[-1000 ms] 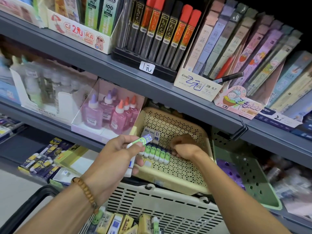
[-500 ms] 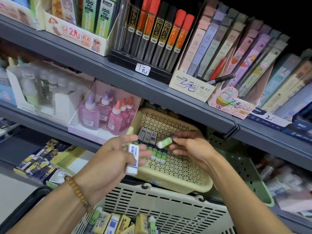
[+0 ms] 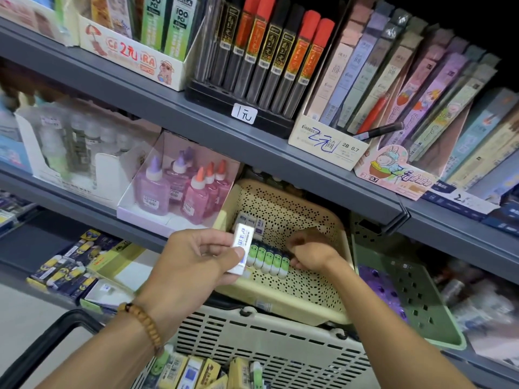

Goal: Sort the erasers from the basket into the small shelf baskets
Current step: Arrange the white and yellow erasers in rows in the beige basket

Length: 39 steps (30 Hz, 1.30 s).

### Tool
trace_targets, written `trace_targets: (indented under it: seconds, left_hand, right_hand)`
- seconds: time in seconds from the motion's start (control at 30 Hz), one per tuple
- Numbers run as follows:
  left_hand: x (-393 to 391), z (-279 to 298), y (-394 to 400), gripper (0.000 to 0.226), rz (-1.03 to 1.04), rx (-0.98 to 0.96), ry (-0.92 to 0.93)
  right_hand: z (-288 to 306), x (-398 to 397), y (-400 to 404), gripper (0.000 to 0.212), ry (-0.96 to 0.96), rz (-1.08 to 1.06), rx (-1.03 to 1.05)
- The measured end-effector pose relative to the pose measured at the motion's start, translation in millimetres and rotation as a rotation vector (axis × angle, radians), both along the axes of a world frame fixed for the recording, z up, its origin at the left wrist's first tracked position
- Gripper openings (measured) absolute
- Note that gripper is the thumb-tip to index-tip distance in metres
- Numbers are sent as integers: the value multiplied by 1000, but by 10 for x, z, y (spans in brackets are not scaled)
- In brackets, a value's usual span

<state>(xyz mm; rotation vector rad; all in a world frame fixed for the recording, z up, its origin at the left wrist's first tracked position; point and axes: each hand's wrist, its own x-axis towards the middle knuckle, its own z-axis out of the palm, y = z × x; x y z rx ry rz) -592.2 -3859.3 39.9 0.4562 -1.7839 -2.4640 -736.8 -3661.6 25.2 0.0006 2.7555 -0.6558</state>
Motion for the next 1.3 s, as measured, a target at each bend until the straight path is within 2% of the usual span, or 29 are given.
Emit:
trace_targets:
  seconds: [0.1,0.2,0.27,0.37,0.47,0.57,0.73,0.83,0.93,1.07,1.13,1.3]
  left_hand:
    - [-23,-12,12,12,18,-40,5]
    - [-31,-27,34,13,0,-63,16]
    - [-26,-39,55,14,-38,-90,28]
    - [-22,-97,86,12,-25,-198,51]
    - [-5,-132,73,14,6,-395,105]
    - [11,-120,40,14,17,-459,153]
    - [-11,-173,-5,12,17,-393,145]
    - [-2,-169,5,25,7,-372,143]
    - [-14,-161,9,30,19,-366,140]
    - [12,-163,36,14,11,-356,153]
    - [37,-161,66,12,5,-378,163]
    - [215,-95,192,13,-36,-473,207]
  right_hand:
    - [180,325,-135,11,131,55,-360]
    - [347,691,-305,10,9,166,-815]
    - [375,826,-398,8,-45,225,-909]
    - [322,746,-404,12,-65,195,-902]
    - [206,365,-247,12,-3,-72,-842]
    - [13,-109,-120,7,73,-265,-662]
    - [-276,-527,-170,12,43,-184,-462]
    - [-345,-560,-192,2,40,-83,-313]
    - [-349,-539,-209,13,91,-1,-167]
    - [-279,-442,-253,25,24,45,-179]
    - [-173,-340,-241,26,63,50,-205]
    - [214,337,-89,14,206,-65,-508]
